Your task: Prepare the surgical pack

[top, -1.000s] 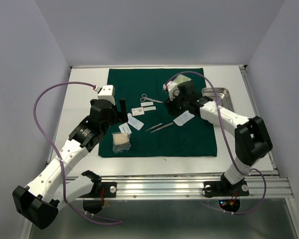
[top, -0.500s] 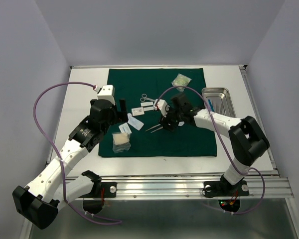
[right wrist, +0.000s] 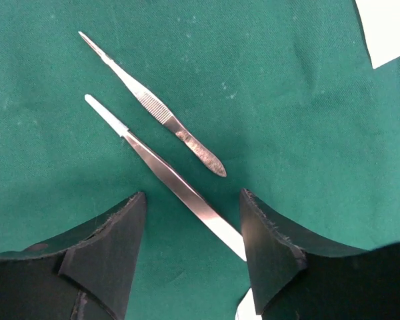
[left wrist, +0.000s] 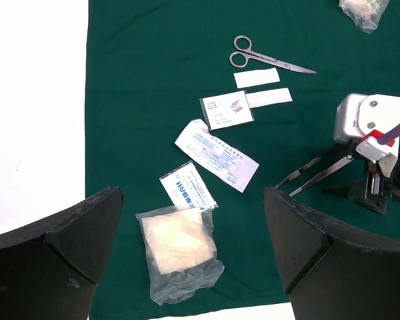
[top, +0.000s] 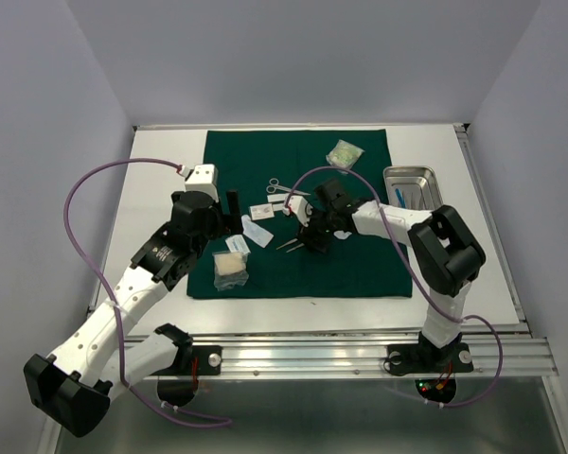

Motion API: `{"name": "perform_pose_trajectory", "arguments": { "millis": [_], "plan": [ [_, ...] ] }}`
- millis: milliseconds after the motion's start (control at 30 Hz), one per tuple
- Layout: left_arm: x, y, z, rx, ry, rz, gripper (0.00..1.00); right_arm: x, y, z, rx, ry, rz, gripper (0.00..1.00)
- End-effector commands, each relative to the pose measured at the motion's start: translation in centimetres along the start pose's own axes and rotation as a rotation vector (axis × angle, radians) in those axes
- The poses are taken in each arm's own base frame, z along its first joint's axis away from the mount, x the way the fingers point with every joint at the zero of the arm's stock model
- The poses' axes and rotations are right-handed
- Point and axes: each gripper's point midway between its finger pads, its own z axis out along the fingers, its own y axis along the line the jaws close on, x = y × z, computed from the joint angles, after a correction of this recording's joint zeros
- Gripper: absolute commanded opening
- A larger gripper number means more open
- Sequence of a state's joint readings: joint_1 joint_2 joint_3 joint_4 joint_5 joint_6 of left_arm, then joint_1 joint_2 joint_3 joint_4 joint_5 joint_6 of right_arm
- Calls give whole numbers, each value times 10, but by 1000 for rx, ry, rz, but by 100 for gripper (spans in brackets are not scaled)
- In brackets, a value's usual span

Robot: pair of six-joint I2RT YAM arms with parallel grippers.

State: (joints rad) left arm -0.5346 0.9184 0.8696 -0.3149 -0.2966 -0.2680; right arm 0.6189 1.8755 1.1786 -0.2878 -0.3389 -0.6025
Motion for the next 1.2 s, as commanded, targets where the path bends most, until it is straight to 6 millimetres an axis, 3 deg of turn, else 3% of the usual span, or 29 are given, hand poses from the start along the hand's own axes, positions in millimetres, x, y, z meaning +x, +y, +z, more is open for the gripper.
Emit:
{"name": "perform_pose_trajectory", "arguments": {
  "millis": [0, 167, 333, 633, 800, 900, 1167],
  "plan": [
    [-10, 5, -7, -11, -47, -20, 99, -16, -5, 3, -6, -24, -35, 62],
    [-11, 5, -7, -10, -50, -21, 99, -10, -1, 6, -27, -1, -17, 55],
    [-10, 4, -7, -7, -50, -20, 99, -2, 4, 7, -49, 33, 4, 38],
    [-11, 3, -7, 1, -53, -19, 99, -9, 5, -13, -25, 42, 38, 25],
    [-10, 2, -6, 3, -49, -20, 99, -11, 6, -29, -2, 38, 43, 26],
    [-9, 2, -5, 4, -48, -18, 99, -12, 6, -34, 7, 35, 47, 50],
    [-9, 1, -4, 4, -47, -16, 99, -19, -15, -28, 97, 25, 42, 51]
  ]
}}
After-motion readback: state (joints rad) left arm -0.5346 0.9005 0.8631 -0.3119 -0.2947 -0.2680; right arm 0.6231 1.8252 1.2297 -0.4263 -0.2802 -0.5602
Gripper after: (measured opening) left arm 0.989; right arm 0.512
